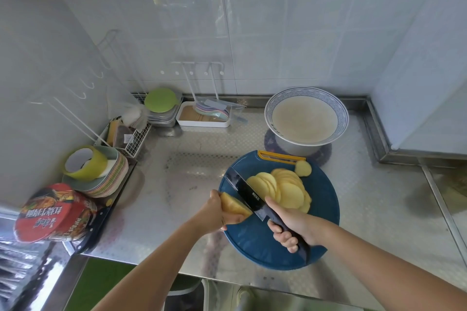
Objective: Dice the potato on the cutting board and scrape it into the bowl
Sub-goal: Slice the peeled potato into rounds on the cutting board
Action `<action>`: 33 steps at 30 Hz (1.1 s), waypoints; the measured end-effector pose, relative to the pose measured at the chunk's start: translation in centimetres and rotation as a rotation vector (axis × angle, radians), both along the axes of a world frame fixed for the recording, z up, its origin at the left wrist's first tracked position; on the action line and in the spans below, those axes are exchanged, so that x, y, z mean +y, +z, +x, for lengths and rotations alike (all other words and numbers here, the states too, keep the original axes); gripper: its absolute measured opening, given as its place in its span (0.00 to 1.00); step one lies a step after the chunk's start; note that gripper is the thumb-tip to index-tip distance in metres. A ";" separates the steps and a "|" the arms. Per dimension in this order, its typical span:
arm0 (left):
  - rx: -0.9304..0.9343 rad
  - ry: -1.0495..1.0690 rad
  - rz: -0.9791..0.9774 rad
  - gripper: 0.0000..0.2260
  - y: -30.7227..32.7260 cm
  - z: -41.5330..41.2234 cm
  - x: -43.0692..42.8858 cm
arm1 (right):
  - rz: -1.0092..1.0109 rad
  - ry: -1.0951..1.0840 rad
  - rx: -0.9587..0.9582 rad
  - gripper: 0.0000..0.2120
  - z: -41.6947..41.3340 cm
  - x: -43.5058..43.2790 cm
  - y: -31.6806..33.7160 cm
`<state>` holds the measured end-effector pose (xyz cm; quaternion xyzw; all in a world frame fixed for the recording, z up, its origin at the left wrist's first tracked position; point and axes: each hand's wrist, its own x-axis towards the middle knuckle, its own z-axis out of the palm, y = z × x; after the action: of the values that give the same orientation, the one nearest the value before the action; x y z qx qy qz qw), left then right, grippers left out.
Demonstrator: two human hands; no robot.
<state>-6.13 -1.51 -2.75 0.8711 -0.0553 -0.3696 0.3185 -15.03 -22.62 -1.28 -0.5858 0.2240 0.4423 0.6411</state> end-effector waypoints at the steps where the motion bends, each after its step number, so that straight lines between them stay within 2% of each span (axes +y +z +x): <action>1: 0.011 0.009 -0.003 0.31 0.1 -0.1 0.0 | -0.021 0.002 -0.020 0.33 -0.1 0.1 0.4; 5: -0.003 0.068 -0.051 0.23 -0.2 -0.5 0.4 | -0.354 0.102 -0.278 0.32 -0.6 0.8 1.6; 7: -0.052 0.047 -0.051 0.24 -0.5 -0.5 0.7 | -0.481 0.138 -0.380 0.31 -1.3 0.9 1.7; 10: -0.002 0.087 -0.116 0.27 -0.8 -0.2 1.1 | -0.637 0.247 -0.522 0.31 -2.1 1.0 2.0; 12: 0.037 0.130 -0.198 0.33 -0.7 -0.1 1.3 | -0.669 0.281 -0.573 0.31 -2.4 1.0 1.9; 15: 0.063 0.154 -0.257 0.51 -1.1 0.1 1.7 | -0.687 0.316 -0.608 0.31 -2.6 0.9 1.7; 17: 0.055 0.149 -0.264 0.54 -1.4 0.1 1.8 | -0.683 0.323 -0.610 0.31 -2.8 0.9 1.7; 19: 0.069 0.155 -0.288 0.51 -1.4 -0.1 1.7 | -0.684 0.323 -0.613 0.31 -3.0 1.0 1.7; 20: 0.080 0.154 -0.300 0.47 -1.4 -0.2 1.6 | -0.685 0.324 -0.613 0.31 -3.0 1.0 1.8; 23: 0.071 0.192 -0.289 0.24 -1.6 -0.4 1.4 | -0.699 0.360 -0.611 0.31 -3.2 1.1 1.9; 24: 0.060 0.194 -0.271 0.21 -1.7 -0.3 1.4 | -0.703 0.374 -0.608 0.31 -3.2 1.2 1.9; 33: 0.052 0.245 -0.321 0.20 -1.8 -0.6 1.2 | -0.721 0.394 -0.590 0.31 -3.4 1.0 2.2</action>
<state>-6.69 -0.36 -4.58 0.7996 0.0012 -0.3369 0.4971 -18.45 -21.58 0.96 -0.9012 0.0570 0.2650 0.3382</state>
